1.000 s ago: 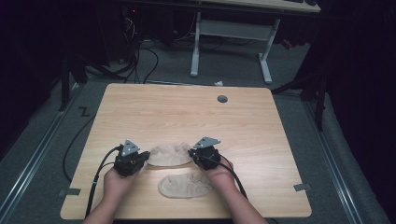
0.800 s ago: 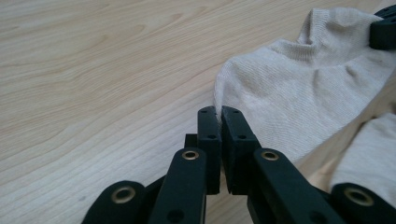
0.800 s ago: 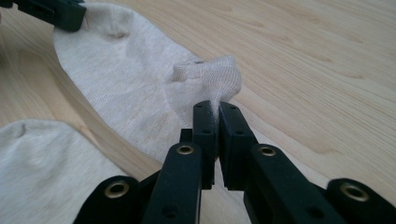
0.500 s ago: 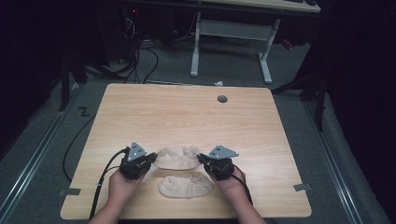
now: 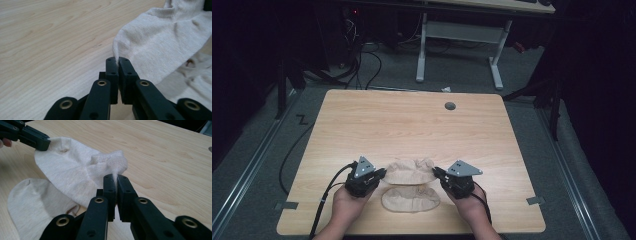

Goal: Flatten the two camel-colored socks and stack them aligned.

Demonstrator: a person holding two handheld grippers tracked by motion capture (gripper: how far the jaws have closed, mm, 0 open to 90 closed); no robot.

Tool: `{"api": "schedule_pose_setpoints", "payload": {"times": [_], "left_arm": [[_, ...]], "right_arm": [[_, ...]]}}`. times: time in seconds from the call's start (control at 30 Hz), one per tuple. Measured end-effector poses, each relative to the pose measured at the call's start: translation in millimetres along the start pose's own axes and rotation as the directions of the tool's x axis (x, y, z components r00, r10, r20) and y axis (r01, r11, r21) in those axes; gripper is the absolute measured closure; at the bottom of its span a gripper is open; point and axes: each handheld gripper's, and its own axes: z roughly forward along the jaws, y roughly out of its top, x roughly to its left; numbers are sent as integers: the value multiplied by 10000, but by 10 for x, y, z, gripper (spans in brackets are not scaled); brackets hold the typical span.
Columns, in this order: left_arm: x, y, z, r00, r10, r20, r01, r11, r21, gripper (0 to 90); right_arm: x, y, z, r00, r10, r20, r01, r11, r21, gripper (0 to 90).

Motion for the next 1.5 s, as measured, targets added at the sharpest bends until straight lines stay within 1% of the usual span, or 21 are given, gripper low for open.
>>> {"api": "schedule_pose_setpoints", "payload": {"times": [0.03, 0.07, 0.1, 0.13, 0.17, 0.2, 0.27, 0.3, 0.33, 0.37, 0.47, 0.67, 0.7, 0.73, 0.83, 0.97, 1.1, 1.17, 1.23, 1.43, 1.5], "left_arm": [[-25, -7, -27, 10000, 21, 3, -21, 10000, 19, 866], [-78, -35, -85, 9999, 56, 102, -56, 10000, 31, 866], [-108, -45, -108, 9998, 83, 180, -83, 10000, 46, 866], [-108, -45, -108, 9998, 83, 180, -83, 10000, 46, 866], [-132, -48, -129, 9996, 164, 216, -166, 9998, 78, 866], [-173, -49, -165, 9994, 138, 318, -139, 9999, 51, 866], [-190, -55, -176, 9992, 107, 375, -108, 9999, 31, 866], [-229, -81, -185, 9987, 89, 497, -95, 9999, 112, 866], [-229, -81, -185, 9987, 89, 497, -95, 9999, 112, 866], [-261, -115, -184, 9983, 150, 558, -167, 9994, 301, 865], [-287, -146, -185, 9986, 172, 510, -191, 9991, 365, 865], [-274, -219, -260, 9987, -109, 504, 85, 9989, 469, 865], [-290, -252, -273, 9986, -137, 516, 109, 9985, 545, 865], [-310, -270, -270, 9986, -94, 528, 60, 9979, 644, 865], [-356, -296, -249, 9986, 97, 525, -139, 9967, 797, 865], [-362, -308, -219, 9985, 116, 540, -163, 9959, 887, 865], [-369, -324, -183, 9985, 120, 543, -175, 9947, 1018, 865], [-379, -332, -165, 9984, 164, 534, -223, 9935, 1118, 865], [-391, -354, -120, 9985, 224, 500, -289, 9906, 1334, 863], [-371, -378, -95, 9989, 148, 449, -214, 9884, 1502, 857], [-356, -393, -78, 9990, 36, 448, -107, 9870, 1606, 850]], "right_arm": [[12, -16, -20, 10000, -44, -18, 44, 10000, 22, 862], [24, -34, -38, 10000, -37, -33, 37, 10000, 76, 862], [33, -54, -59, 10000, -35, -61, 36, 9999, 127, 861], [33, -54, -59, 10000, -35, -61, 36, 9999, 127, 861], [44, -76, -79, 10000, -62, -70, 64, 9999, 147, 861], [70, -119, -114, 9998, -147, -112, 149, 9997, 189, 862], [82, -137, -135, 9998, -136, -113, 139, 9996, 244, 861], [104, -174, -177, 9998, -135, -121, 138, 9995, 297, 861], [104, -174, -177, 9998, -135, -121, 138, 9995, 297, 861], [126, -225, -220, 9998, -134, -133, 138, 9995, 300, 861], [145, -279, -250, 9996, -114, -268, 123, 9993, 352, 861], [224, -349, -258, 9989, -193, -428, 223, 9972, 709, 860], [237, -353, -253, 9988, -215, -433, 247, 9970, 731, 860], [243, -359, -249, 9986, -279, -448, 312, 9967, 743, 860], [260, -391, -245, 9986, -213, -477, 257, 9953, 935, 860], [261, -428, -233, 9985, -148, -524, 205, 9938, 1091, 860], [272, -447, -212, 9983, -220, -540, 286, 9919, 1239, 860], [277, -452, -195, 9982, -263, -536, 331, 9911, 1291, 860], [283, -466, -162, 9982, -307, -511, 381, 9877, 1514, 859], [283, -480, -131, 9981, -283, -541, 371, 9848, 1695, 857], [285, -487, -111, 9981, -270, -555, 367, 9826, 1818, 853]]}}
